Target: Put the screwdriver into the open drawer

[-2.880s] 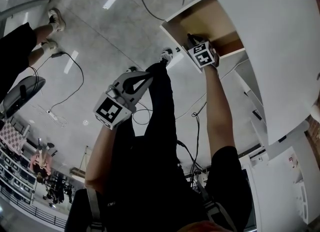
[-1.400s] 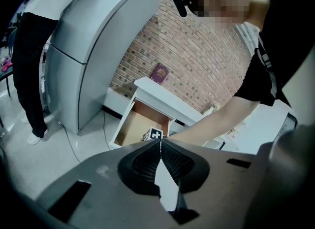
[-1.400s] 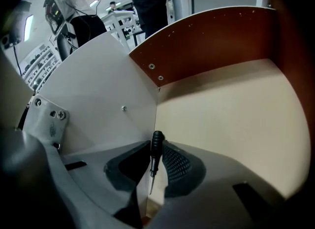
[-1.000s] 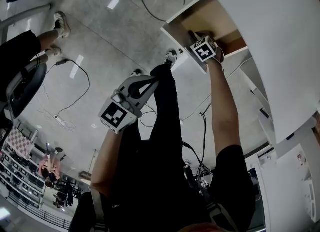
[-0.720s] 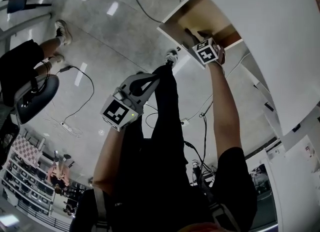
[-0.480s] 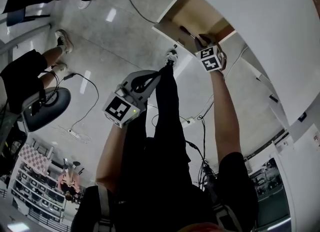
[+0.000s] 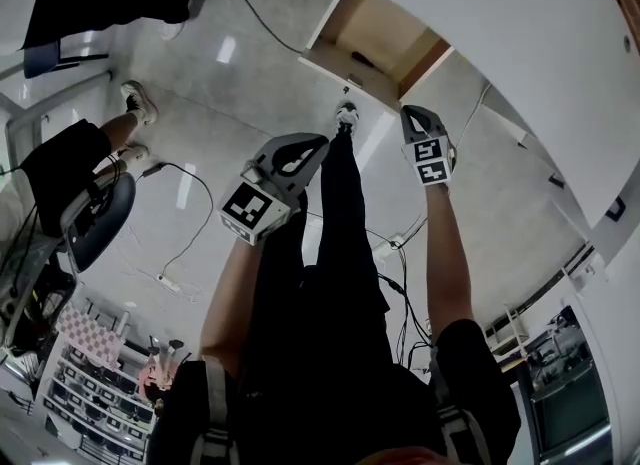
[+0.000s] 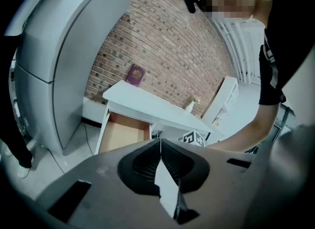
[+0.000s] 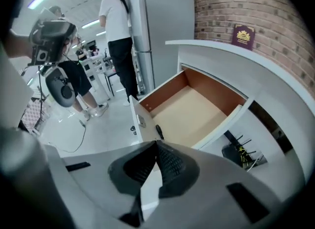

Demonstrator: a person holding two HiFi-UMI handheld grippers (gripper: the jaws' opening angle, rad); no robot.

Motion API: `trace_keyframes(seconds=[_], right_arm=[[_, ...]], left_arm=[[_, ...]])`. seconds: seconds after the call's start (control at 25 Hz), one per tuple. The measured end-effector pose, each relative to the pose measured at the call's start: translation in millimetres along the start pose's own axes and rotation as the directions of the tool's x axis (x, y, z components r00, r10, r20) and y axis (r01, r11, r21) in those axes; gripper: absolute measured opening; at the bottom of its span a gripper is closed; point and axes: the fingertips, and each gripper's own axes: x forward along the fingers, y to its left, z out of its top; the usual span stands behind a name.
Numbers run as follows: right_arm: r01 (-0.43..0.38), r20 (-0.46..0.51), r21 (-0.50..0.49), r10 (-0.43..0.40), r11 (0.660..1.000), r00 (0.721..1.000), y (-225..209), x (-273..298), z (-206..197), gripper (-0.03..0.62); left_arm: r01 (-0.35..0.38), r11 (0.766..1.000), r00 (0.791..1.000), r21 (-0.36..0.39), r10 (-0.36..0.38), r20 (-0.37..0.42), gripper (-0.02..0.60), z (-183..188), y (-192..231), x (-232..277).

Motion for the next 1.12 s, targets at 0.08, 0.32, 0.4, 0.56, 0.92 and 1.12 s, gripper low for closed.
trace_keyframes(seconds=[0.08,0.32,0.4,0.56,0.92,1.12], right_arm=[[0.013,0.046,0.057,-0.015,0.998,0.999,7,-16,7,0.057],[0.002,0.128,0.125,-0.018,0.992,0.992,52,-61,32,0.057],[0.0,0.163,0.118,-0.019,0.993,0.987,65,-80,47,0.057],[-0.01,0.217,0.1,-0.012,0.995,0.976,85,-115,63,0.057],[0.037,0.285,0.073,-0.057,0.997,0.957,109,-184,90,0.057],[0.047,0.312,0.079,-0.069,0.996,0.948,134,-209,91,0.057]], left_arm=[[0.008,1.0,1.0,0.01,-0.008,-0.004,0.017,3,-1,1],[0.052,0.998,0.999,0.029,-0.052,-0.002,0.016,13,-9,2],[0.073,0.996,0.997,0.046,-0.073,-0.008,0.017,19,-19,0],[0.101,0.991,0.995,0.087,-0.099,-0.029,0.017,22,-38,-6],[0.156,0.972,0.987,0.173,-0.147,-0.063,0.017,28,-67,-44],[0.169,0.964,0.985,0.205,-0.159,-0.061,0.017,26,-87,-66]])
